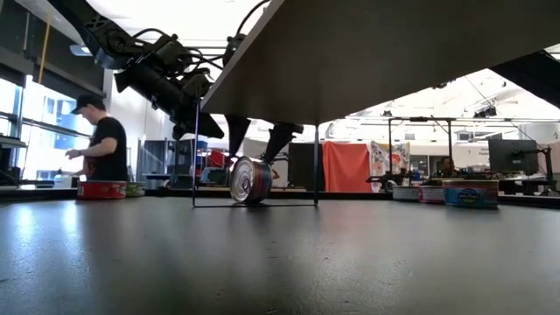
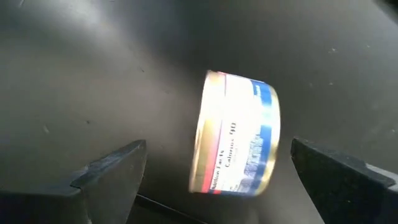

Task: Stack canned seafood by type on shelf
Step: Put the blue tuna can on the shelf

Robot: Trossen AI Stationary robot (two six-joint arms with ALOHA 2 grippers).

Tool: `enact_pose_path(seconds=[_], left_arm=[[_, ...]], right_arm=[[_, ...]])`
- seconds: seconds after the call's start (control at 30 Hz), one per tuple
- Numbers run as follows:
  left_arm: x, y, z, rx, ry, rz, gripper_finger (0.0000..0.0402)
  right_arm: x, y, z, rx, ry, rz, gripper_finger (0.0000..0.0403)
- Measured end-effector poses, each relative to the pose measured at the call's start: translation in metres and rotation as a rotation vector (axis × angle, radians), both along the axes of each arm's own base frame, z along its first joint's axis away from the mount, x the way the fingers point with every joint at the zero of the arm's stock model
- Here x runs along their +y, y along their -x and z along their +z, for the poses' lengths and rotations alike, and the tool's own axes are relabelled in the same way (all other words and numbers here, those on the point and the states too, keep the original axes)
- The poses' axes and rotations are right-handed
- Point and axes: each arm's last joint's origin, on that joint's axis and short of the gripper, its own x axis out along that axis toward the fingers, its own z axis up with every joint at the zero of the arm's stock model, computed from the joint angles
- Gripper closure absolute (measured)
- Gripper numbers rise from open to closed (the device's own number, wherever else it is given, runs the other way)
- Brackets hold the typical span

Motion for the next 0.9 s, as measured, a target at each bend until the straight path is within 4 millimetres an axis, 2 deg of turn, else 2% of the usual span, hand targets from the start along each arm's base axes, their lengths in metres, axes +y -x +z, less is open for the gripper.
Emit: enact_pose_path(seconds=[0.1, 0.2, 0.33, 0.53, 0.67, 0.9], left_arm=[[0.002, 0.002, 0.004, -0.004, -0.027, 0.03, 0.0401], [0.009, 0.005, 0.016, -0.026, -0.066, 0.077, 0.0401], [0.015, 0.011, 0.032, -0.067, -0.108, 0.113, 0.0401], [0.017, 0.019, 0.039, -0.092, -0.105, 0.153, 0.0402], [0.017, 0.02, 0.041, -0.101, -0.095, 0.179, 0.0401], [0.018, 0.02, 0.041, -0.1, -0.106, 0.176, 0.0401]], right_arm=[[0.0, -0.001, 0.0, -0.018, -0.025, 0.003, 0.0013], [0.0, -0.002, -0.003, -0.011, -0.032, -0.012, 0.0013], [-0.003, -0.004, -0.015, 0.001, -0.051, -0.048, 0.0013], [-0.004, -0.007, -0.031, 0.03, -0.078, -0.061, 0.0031], [-0.005, -0.008, -0.032, 0.03, -0.061, -0.072, 0.0082], [-0.008, -0.008, -0.021, 0.012, -0.01, -0.036, 0.0228]])
